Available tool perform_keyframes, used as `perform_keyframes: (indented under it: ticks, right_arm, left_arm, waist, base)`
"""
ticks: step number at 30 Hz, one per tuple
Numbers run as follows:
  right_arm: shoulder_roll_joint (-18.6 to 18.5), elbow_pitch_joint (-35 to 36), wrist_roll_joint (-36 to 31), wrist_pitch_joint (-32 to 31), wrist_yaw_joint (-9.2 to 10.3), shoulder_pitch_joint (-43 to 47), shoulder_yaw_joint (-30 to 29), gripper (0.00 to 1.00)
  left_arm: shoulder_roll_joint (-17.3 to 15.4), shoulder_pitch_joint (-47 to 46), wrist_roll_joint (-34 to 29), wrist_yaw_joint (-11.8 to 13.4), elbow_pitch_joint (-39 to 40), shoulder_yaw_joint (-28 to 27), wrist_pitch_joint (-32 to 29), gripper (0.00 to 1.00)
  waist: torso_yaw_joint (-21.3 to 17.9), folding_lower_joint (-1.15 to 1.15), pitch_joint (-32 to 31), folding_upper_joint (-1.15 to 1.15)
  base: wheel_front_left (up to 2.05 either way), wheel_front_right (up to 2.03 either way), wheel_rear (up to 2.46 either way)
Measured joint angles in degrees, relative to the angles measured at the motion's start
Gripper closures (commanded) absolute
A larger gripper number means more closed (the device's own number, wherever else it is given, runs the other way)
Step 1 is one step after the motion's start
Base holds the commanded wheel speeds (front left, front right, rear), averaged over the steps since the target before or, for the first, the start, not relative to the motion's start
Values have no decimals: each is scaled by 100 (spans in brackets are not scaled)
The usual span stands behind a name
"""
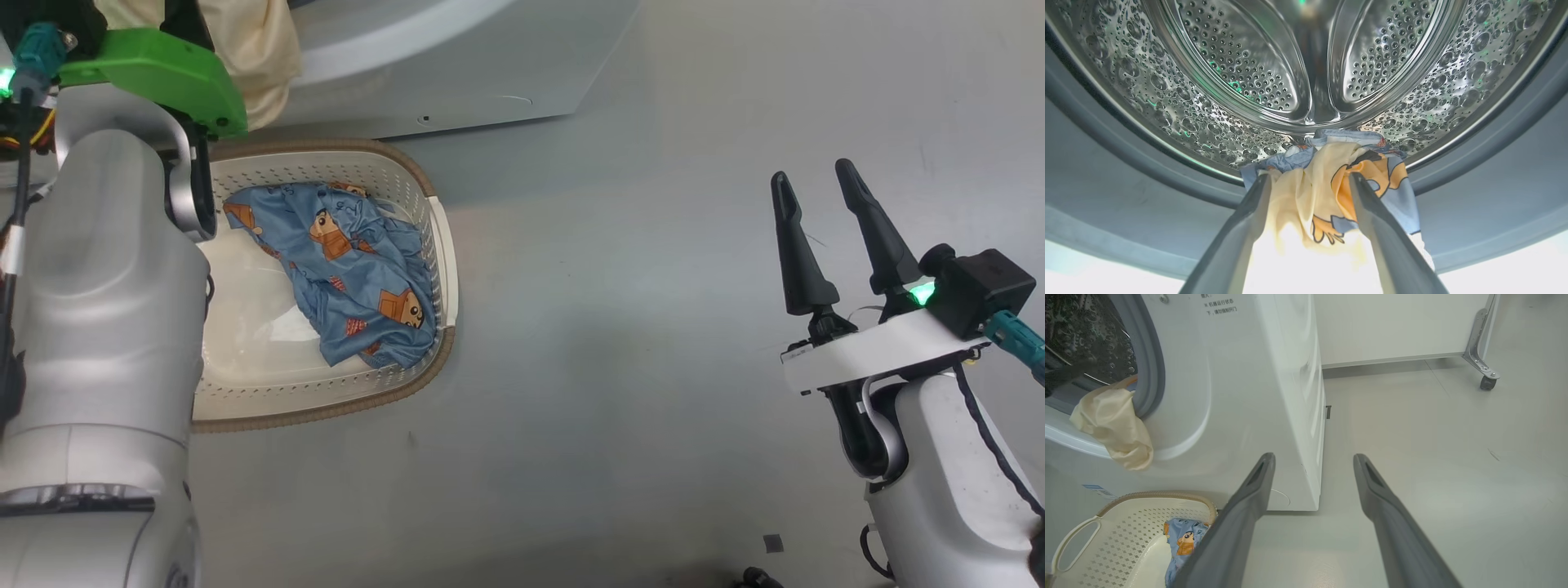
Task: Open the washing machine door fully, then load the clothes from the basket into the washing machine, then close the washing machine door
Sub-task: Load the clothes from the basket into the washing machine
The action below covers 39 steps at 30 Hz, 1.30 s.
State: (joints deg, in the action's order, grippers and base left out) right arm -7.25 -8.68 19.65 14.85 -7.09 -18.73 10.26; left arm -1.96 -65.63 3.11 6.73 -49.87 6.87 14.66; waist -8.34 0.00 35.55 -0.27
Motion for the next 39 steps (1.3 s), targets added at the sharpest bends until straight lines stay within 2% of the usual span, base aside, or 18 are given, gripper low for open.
perform_keyframes:
  ticks: [8,12,23,39]
  right_arm:
    - [-35,29,-14,0,0,0,-53,0]
    - [-96,87,-48,0,0,42,-215,0]
    - [-116,89,-53,0,0,97,-189,0]
    - [-149,91,-63,0,0,125,-268,0]
  left_arm:
    - [20,495,114,-2,417,81,0,0]
    - [44,767,227,-64,710,130,1,0]
    - [52,1709,401,-152,1489,355,1,0]
    - [47,2911,833,-143,2609,450,1,0]
  waist:
    - [92,0,-33,0]
    - [173,0,-34,0]
    - [308,0,-54,0]
    - [372,0,-134,0]
  base:
    - [0,0,0]
    - [0,0,0]
    - [0,0,0]
    - [0,0,0]
